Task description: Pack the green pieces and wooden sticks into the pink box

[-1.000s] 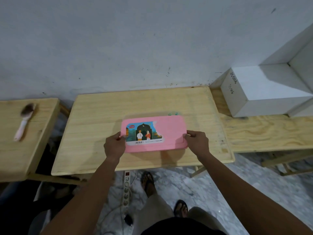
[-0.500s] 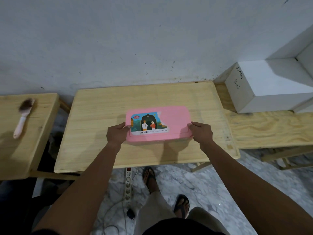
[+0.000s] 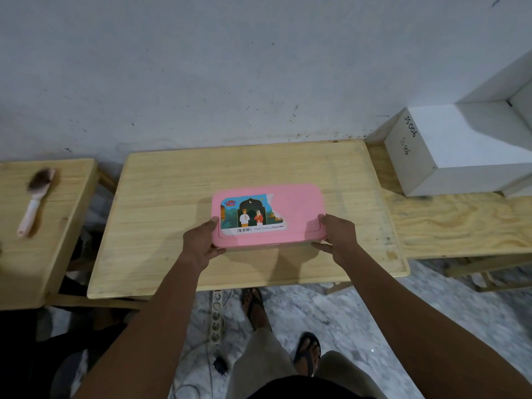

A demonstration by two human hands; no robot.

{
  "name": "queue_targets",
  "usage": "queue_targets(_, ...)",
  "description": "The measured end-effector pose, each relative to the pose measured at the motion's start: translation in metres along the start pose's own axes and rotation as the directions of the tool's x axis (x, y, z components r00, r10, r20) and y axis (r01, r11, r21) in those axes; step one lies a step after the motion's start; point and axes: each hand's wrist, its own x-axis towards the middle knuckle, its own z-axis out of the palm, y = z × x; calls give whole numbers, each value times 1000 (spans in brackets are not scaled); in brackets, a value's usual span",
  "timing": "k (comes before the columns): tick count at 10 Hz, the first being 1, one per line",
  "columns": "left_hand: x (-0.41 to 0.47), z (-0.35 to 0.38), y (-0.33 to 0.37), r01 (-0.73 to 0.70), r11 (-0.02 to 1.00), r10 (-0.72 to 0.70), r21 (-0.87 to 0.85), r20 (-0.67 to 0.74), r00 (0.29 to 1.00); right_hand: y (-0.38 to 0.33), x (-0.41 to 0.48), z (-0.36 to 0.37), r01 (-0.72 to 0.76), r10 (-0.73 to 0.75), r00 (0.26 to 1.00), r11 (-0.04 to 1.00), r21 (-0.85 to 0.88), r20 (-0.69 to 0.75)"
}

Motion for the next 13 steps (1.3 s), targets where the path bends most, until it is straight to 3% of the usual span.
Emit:
queue_targets(2,8,4,11,-58,998,58,16,14,998,-6,14,-2,35,-35,996,999,3,76)
queue_targets(4,41,23,72,-94,994,91,54,62,994,-56,45,23,78,-74,991,997,-27,111)
queue_targets(6,88,55,122,-83,996,80,42,74,994,-105,91,57,76,-74,995,997,-24,65)
queue_targets(10,139,79,145,-42,998,40,51,44,998,-131,136,86,37,-38,999,998,-52,-30)
queue_targets(12,126,81,150,-50,994,45,101,50,998,-132,123,97,116,-128,990,981,-157,-63)
queue_targets(13,106,85,152,-99,985,101,141,-9,995,-137,106,97,267,-307,950,889,-371,-54)
